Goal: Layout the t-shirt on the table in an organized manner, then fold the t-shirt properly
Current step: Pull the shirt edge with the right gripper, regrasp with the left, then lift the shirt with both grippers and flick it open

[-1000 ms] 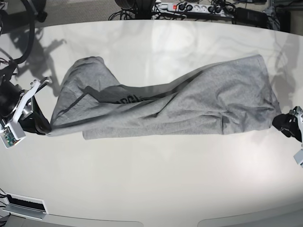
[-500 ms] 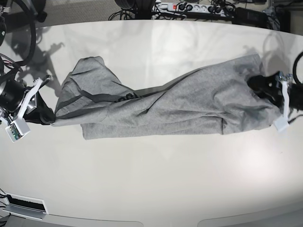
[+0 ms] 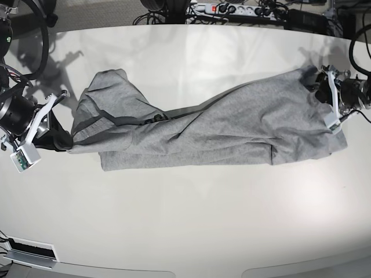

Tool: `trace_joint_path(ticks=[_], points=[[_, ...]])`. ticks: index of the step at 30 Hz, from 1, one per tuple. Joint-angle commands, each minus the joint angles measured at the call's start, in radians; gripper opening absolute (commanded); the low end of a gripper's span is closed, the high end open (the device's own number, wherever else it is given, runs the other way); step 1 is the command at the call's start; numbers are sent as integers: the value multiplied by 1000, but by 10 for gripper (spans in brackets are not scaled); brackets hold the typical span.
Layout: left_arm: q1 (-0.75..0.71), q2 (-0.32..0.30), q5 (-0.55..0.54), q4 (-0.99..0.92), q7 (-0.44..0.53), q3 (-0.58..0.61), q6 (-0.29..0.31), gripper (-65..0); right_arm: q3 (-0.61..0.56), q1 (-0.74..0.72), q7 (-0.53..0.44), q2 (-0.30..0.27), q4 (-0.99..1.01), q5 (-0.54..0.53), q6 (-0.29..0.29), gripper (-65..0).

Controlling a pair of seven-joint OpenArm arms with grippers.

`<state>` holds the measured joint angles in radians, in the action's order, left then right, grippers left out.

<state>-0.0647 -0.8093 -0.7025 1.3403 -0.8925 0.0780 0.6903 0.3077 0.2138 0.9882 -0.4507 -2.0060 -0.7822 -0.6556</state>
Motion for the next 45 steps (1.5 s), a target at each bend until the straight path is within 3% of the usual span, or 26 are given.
trace_joint_path(ticks=[1,6,8,10,11,13,15,19,23,26,30,33,38,40,45], points=[[4,4,30,8,35,-7,8,-334,6,-12,-23,-15,-12,-14,-8,-650],[-13,70,208,-47,186,-7,8,-341,6,-12,-6,-15,-12,-14,-19,-650],[-12,81,243,-71,190,-7,8,-434,6,-11,1,-15,-12,-14,-19,-650],[-12,79,265,-74,189,-7,8,-618,6,-12,1,-15,-12,-14,-18,-650],[-10,76,280,-73,185,-7,8,-650,6,-12,0,-15,-12,-14,-18,-650],[1,65,273,-66,148,-7,5,-650,6,-12,0,-15,-12,-15,-18,-650],[16,42,189,-33,64,-7,5,-650,6,-11,0,-15,-12,-18,-18,-650],[49,-25,-108,106,-165,-8,8,-650,6,-11,0,-15,-12,-29,-18,-650],[74,-102,-340,274,-304,-8,8,-650,6,-11,3,-15,-12,-30,-19,-650],[103,-156,-425,335,-366,-8,8,-650,6,-11,4,-15,-12,-29,-19,-650],[166,-191,-422,337,-362,-8,8,-650,6,-11,12,-15,-12,-29,-19,-650],[206,-194,-341,299,-300,-8,8,-650,6,-12,11,-15,-12,-30,-19,-650],[218,-189,-149,150,-16,-8,8,-650,6,-11,12,-15,-12,-29,-19,-650],[222,-177,-88,81,72,-7,-18,-650,6,-11,12,-15,-12,-29,-19,-650],[257,-133,-12,-80,160,-7,-52,-650,6,-12,11,-15,-12,-29,-29,-650]])
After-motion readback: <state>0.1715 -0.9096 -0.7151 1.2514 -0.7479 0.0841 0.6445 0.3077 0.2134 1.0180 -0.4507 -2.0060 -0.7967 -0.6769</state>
